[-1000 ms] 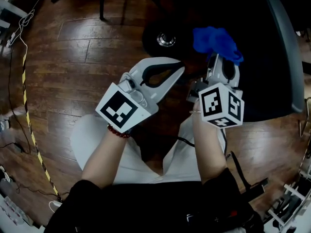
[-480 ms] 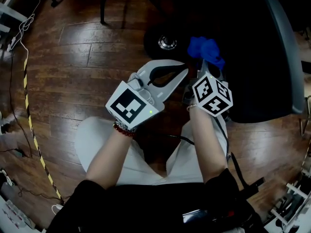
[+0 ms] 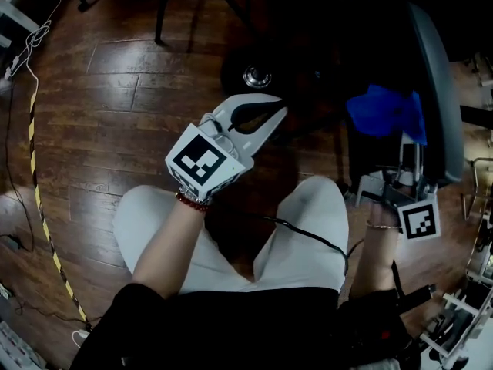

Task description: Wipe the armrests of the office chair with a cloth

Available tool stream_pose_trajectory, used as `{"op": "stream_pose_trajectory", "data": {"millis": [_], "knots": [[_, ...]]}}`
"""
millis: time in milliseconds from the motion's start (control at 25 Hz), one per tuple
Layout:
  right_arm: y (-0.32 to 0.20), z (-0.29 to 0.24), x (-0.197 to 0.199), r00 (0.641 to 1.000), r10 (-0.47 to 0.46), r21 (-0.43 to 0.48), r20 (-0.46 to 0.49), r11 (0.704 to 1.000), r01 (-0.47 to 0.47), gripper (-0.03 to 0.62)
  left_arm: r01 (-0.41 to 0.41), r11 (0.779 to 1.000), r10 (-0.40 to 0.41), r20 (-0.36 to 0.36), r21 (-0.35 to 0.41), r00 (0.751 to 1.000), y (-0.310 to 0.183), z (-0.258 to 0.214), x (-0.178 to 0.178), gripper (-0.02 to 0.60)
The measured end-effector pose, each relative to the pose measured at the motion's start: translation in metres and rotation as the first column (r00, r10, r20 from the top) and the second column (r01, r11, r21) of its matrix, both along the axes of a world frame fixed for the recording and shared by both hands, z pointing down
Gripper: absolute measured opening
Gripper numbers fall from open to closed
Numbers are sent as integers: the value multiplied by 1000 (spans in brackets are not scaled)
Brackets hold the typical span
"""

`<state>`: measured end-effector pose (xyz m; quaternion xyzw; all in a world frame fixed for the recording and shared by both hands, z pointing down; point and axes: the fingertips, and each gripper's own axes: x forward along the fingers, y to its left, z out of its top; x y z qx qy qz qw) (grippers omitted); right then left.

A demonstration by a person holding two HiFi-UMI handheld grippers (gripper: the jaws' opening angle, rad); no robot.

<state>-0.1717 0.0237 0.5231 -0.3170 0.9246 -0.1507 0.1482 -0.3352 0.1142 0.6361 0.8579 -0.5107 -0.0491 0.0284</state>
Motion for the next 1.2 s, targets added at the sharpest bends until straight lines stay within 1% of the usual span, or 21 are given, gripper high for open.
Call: {"op": "stream_pose_trajectory", "data": {"millis": [40,80,120,200,240,320,360,400,480,560,600,720,760,800,840,880,1000,1120,1200], "knots": [[-6,-10,7,1000,8,28,-16,1000,-8,58,-3,1000,3,3,6,1000,-1,-1,1,6],[-10,-20,8,999,14,81,-51,997,-10,58,-6,1000,6,4,11,1000,-2,-2,2,6],[-10,-28,2,997,2,132,-80,991,9,59,-10,1000,10,4,15,1000,-2,-3,3,6],[-6,-39,-17,995,-59,193,-75,979,73,58,-19,1000,19,9,21,1000,-4,-4,6,6],[-6,-41,-24,996,-69,209,-54,975,79,57,-22,1000,21,16,19,1000,-5,-4,8,6],[-14,-39,-28,999,-33,222,-23,974,37,50,-26,1000,25,35,9,999,-7,-2,13,6],[-20,-36,-28,1000,-13,216,-26,976,19,49,-29,1000,28,44,8,999,-8,-2,16,6],[-25,-31,-28,999,2,200,-45,980,8,48,-32,999,31,50,9,998,-9,-2,17,6],[-34,-14,-33,990,20,148,-136,989,0,48,-39,999,38,56,10,998,-8,-2,19,6],[-41,7,-40,963,21,82,-270,997,1,46,-45,999,44,65,7,997,-7,0,19,6],[-43,19,-44,940,16,47,-342,999,1,46,-43,999,43,65,3,997,-6,1,19,6],[-47,51,-55,849,-17,-42,-528,999,-7,44,-29,1000,29,49,-5,998,-7,-1,15,6],[-46,59,-58,821,-26,-59,-571,998,-9,44,-28,1000,28,48,-4,998,-8,-1,15,6],[-44,65,-59,800,-32,-67,-599,998,-10,44,-29,1000,29,49,-4,998,-7,-1,15,6],[-40,68,-60,790,-33,-65,-612,998,-9,44,-31,1000,31,48,-6,998,-7,-1,15,6],[-35,70,-60,790,-27,-55,-613,998,-8,47,-32,999,32,45,-9,998,-7,0,14,6],[-20,70,-61,797,26,8,-603,1000,-26,51,-32,999,33,38,-11,999,-5,3,12,6],[-6,65,-58,800,102,108,-591,993,-48,51,-35,999,35,28,-9,999,-5,3,10,6],[12,58,-64,804,137,198,-579,980,-25,51,-36,999,36,22,-10,999,-4,3,10,6]]}}
